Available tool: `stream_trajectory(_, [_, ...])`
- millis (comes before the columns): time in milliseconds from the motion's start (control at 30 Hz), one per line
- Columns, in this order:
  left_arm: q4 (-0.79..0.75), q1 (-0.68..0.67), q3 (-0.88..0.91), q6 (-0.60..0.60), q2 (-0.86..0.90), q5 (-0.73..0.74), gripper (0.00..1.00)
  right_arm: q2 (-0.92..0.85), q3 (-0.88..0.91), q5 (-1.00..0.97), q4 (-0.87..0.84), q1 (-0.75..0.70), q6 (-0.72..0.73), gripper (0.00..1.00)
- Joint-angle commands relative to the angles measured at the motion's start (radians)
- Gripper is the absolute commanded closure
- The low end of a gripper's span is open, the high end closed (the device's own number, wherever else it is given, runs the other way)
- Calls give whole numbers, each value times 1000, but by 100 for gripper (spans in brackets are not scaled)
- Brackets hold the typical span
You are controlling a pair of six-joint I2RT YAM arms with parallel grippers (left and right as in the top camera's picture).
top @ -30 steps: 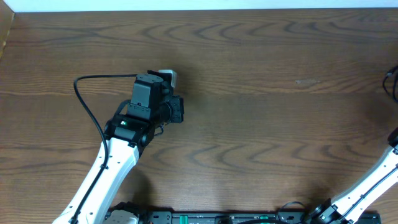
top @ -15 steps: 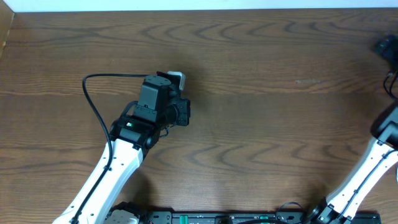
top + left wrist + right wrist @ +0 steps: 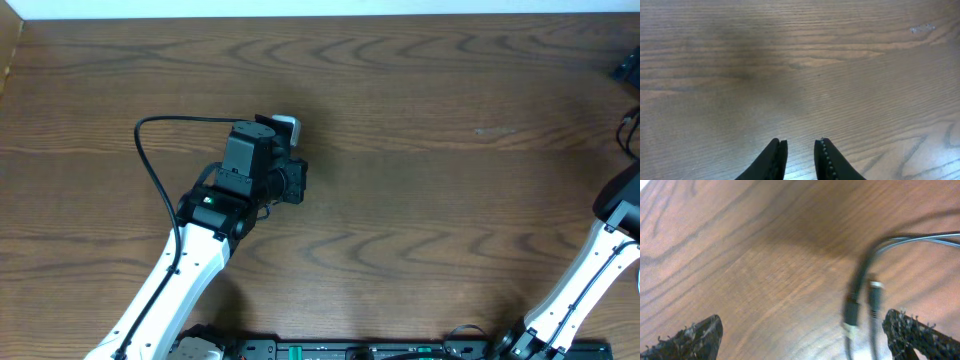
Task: Untangle cables
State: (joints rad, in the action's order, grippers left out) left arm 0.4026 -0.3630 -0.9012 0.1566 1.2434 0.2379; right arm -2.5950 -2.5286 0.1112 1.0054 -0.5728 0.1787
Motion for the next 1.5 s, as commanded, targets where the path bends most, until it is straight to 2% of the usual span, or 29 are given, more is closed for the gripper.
stream_trajectory(0, [-1,-3,1,-26,-9,-15,75,-14,-111,-210,140,16,39,1])
stream_trajectory(167, [-2,-3,1,-33,-9,-21,73,-14,-222,-508,385,40,257,1])
stream_trajectory(500, [-29,-2,1,-106,-9,-22,64,-9,-445,-578,694,98,455,1])
stream_trajectory(633, [-45,-2,1,-105,-9,-22,56,60,-488,-615,694,137,397,1])
stream_trajectory(800, [-51,-2,1,-105,-10,-21,54,198,-488,-612,693,201,396,1])
stream_trajectory(967, [-64,0,0,-116,-18,-21,54,304,-487,-521,694,247,298,1])
stream_trajectory(1033, [-80,2,0,-116,-30,-21,46,336,-486,-471,694,258,254,1])
stream_trajectory(1067, [-88,5,0,-116,-38,-21,27,346,-486,-444,693,262,232,1])
stream_trajectory(1133, [-99,14,0,-116,-60,-21,18,358,-486,-378,694,280,168,1])
stream_trajectory(1267, [-94,48,0,-116,-114,-22,16,360,-482,-182,694,318,-2,1])
stream_trajectory(1467, [-56,137,0,-116,-186,-22,14,360,-431,-172,694,405,-4,1])
